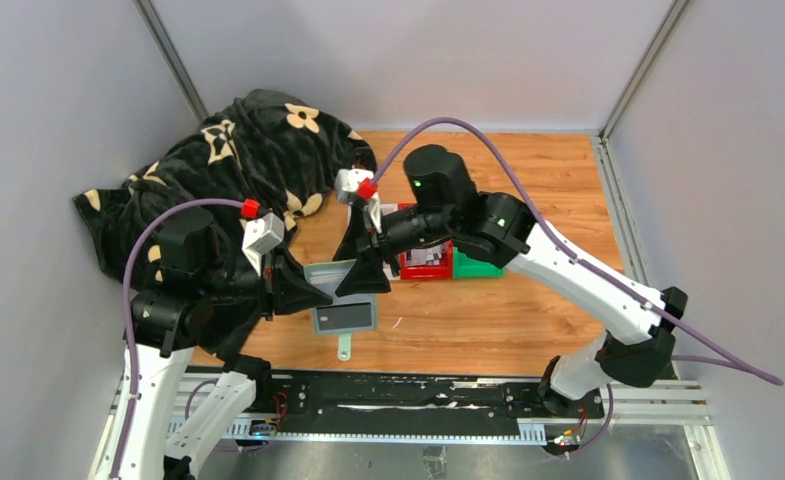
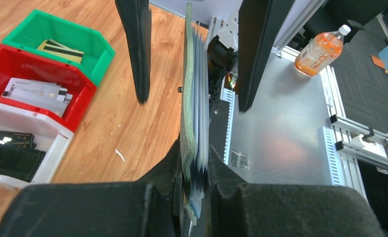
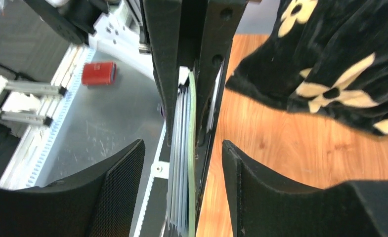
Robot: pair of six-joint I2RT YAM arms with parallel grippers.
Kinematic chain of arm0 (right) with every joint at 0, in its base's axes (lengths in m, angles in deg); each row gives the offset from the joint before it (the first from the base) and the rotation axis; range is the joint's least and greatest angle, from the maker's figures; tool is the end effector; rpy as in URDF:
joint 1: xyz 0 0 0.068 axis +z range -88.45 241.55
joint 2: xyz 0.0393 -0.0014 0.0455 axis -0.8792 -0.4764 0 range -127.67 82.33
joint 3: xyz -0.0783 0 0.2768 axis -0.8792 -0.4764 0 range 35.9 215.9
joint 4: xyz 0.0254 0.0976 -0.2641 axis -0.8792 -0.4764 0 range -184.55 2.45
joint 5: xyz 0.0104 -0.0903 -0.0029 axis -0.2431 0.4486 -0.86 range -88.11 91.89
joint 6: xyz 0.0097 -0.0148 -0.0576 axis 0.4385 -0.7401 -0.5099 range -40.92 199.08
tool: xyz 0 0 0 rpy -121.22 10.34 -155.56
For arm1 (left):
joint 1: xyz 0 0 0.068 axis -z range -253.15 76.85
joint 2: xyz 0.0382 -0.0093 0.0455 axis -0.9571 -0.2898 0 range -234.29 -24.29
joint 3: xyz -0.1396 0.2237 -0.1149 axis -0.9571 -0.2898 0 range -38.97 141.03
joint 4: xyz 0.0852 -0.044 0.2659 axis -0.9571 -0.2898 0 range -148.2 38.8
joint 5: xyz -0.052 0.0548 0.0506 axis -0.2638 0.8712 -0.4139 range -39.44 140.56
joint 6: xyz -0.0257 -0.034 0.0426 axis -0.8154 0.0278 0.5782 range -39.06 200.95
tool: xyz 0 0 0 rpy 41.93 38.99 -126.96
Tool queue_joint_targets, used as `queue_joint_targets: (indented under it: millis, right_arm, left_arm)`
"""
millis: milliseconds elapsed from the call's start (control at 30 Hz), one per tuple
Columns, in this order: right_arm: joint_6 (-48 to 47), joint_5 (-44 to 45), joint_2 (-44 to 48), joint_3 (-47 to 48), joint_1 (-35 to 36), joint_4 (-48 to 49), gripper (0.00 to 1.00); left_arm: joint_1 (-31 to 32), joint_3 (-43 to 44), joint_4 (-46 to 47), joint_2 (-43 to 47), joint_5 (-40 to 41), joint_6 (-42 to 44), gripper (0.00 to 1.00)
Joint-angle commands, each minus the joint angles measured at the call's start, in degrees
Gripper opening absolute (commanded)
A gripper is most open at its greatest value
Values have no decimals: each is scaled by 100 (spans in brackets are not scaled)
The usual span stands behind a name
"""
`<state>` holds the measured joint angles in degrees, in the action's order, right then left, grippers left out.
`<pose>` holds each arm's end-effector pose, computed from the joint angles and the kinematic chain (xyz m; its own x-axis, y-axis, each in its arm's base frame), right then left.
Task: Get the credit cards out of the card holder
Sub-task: Remove the credit card from the card holder.
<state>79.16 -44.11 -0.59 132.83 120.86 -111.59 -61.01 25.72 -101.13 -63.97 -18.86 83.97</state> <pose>0.1429 0.3036 0.4954 -0.0903 -0.1500 -0.9845 -0.9588 -0.2544 0.1267 0.0924 -0.0626 0.4215 -0.3638 0.0973 -0.9264 0.9244 0.1601 -0.3462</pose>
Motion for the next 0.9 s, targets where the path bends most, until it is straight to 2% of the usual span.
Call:
queue_joint_targets:
  millis: [0,67,133,167,200,233,267,300,333,400,467,500,633,667,700,767,867]
  right_arm:
    - [-1359,318,-523,799,268,-2160,63]
    - [-1493,397,-622,959,352,-2337,62]
    - [-1549,414,-708,1058,387,-2405,54]
    - [-1545,420,-747,1105,388,-2429,44]
    - [-1546,422,-770,1149,388,-2443,29]
    - [-1546,436,-786,1180,387,-2445,21]
    - [-1546,472,-791,1195,388,-2429,12]
    - [-1534,522,-770,1193,384,-2380,4]
    - [-1513,589,-733,1160,380,-2300,0]
    - [-1394,759,-521,939,352,-1920,0]
    - [-1062,923,-169,471,250,-1177,0]
    - [-802,949,47,154,161,-711,0]
    - [783,1040,1132,-1666,-113,1967,0]
    - [1178,1142,1347,-2101,-120,3017,0]
    - [1529,1218,1536,-2522,-121,3676,0]
    - [2279,1357,1708,-3117,-121,4632,0]
    - [2778,1515,1738,-3426,-114,5269,0]
  left_arm:
    - [25,9,98,-84,-179,26,0]
    - [25,-2,97,-106,-156,51,0]
    - [25,-16,95,-102,-142,89,0]
    - [25,-10,97,-109,-134,108,0]
    - [25,-20,93,-96,-126,131,0]
    - [25,-25,97,-88,-94,143,0]
    - [25,-25,95,-84,-47,168,6]
    - [25,-26,90,-75,1,202,19]
    - [25,-24,89,-56,38,243,41]
    - [25,-24,76,-13,117,272,73]
    - [25,-59,63,48,181,282,94]
    - [25,-75,55,93,227,278,98]
    - [25,-216,167,254,682,85,100]
    - [25,-306,402,310,863,-172,100]
    - [25,-417,725,406,1050,-572,98]
    - [25,-759,1722,754,1311,-1539,96]
    - [25,-1377,3718,1265,1390,-3156,94]
